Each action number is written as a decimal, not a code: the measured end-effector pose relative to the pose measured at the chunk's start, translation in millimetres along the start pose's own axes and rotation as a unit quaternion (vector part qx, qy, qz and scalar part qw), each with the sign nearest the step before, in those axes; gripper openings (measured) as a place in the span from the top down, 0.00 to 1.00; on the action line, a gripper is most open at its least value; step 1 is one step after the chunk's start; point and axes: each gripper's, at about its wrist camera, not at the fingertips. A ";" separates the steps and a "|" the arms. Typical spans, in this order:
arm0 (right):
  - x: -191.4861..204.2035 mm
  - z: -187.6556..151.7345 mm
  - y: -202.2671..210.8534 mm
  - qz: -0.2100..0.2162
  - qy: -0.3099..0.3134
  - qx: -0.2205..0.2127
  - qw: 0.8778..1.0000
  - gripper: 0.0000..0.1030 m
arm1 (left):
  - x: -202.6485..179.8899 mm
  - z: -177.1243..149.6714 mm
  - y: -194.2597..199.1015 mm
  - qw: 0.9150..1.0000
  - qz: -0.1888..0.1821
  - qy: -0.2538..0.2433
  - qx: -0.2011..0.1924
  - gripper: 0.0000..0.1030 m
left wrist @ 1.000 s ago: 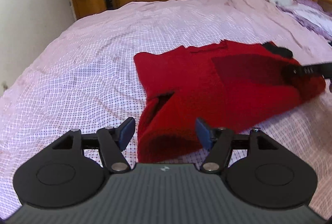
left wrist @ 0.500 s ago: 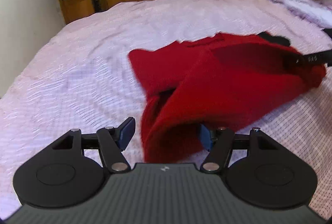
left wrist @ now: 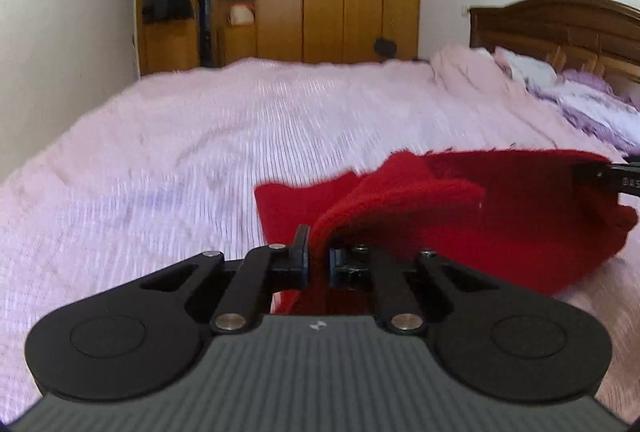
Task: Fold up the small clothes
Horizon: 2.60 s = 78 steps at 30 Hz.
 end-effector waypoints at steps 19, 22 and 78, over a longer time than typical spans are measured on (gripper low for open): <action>2.1 44.7 -162.1 -0.028 0.107 0.041 0.993 0.91 | 17.8 43.2 -171.0 0.993 0.085 0.032 0.082 0.90; -2.9 25.8 -196.8 -0.017 0.104 0.091 0.990 0.89 | 25.2 31.7 -193.7 0.989 0.097 0.042 0.101 0.90; -149.1 14.7 -149.0 0.018 -0.197 0.142 0.970 0.42 | -0.8 34.1 -148.9 0.985 0.058 0.037 0.156 0.74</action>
Point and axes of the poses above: each gripper's, at about its wrist camera, not at the fingertips, and y roughly against the way its jaws point, x to its left, z to its top, and after that the axes turned 3 degrees about z, right-handed
